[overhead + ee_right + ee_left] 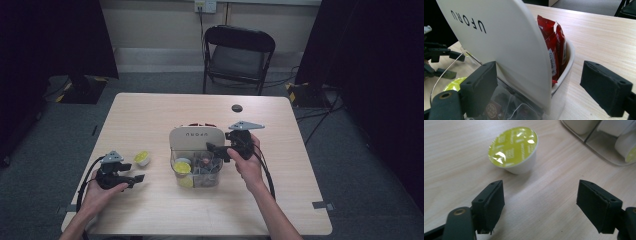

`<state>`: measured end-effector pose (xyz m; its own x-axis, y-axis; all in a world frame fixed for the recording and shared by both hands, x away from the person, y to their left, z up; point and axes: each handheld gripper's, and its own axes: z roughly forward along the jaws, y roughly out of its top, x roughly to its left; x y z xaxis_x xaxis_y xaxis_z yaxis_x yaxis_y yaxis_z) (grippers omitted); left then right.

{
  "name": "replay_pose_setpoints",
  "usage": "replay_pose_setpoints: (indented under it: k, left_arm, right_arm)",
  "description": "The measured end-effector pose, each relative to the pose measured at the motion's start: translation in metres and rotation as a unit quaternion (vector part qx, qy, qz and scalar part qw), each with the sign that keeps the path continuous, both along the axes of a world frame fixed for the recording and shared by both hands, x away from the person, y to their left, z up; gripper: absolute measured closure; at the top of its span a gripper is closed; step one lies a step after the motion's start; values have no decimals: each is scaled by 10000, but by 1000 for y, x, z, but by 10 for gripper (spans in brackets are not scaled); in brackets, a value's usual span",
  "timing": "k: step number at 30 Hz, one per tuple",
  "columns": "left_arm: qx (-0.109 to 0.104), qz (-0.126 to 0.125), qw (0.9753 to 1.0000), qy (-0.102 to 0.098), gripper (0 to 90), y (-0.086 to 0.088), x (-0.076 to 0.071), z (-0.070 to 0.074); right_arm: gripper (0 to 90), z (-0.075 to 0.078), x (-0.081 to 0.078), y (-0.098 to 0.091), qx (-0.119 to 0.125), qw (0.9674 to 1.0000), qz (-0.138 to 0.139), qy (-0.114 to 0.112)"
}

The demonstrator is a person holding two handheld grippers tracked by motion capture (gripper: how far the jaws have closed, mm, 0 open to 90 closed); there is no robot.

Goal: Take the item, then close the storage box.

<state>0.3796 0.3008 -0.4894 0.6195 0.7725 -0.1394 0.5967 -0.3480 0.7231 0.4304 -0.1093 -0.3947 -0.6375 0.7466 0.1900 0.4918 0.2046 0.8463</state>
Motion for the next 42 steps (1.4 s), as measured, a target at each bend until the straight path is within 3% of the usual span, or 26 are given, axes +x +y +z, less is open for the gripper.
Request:
replay_pose_setpoints:
  k: [3, 6, 9, 10, 12, 17, 22, 26, 42]
  left_arm:
    - [107, -68, 9999, -6, 196, -5, 0, -4]
    - [216, -82, 9996, -150, 185, -9, -1, -7]
    - [529, -121, 9979, -350, 183, -13, -3, -9]
    - [523, -95, 9975, -457, 182, -15, -4, -11]
    - [524, -100, 9974, -487, 159, -15, -3, -12]
    - [468, -48, 9978, -464, 151, -16, -2, -13]
    - [467, -42, 9978, -466, 150, -16, -2, -13]
    - [469, -47, 9978, -458, 150, -16, -2, -13]
    - [491, -59, 9976, -480, 149, -16, -2, -13]
  right_arm:
    - [133, 2, 0, 0, 54, 10000, 16, -18]
    - [141, 3, 2, -2, 128, 9999, 45, -27]
    - [146, 4, 1, -3, 95, 9999, 34, -69]
    - [148, 5, 0, -4, 53, 9999, 50, -124]
    - [175, 8, -1, -6, -22, 9998, 56, -173]
    - [221, 13, -1, -9, 100, 9997, 85, -202]
    - [338, 15, -5, -7, 343, 9987, 288, -223]
    - [394, 18, -11, -3, 365, 9980, 438, -282]
    - [409, 22, -21, -2, 350, 9980, 493, -190]
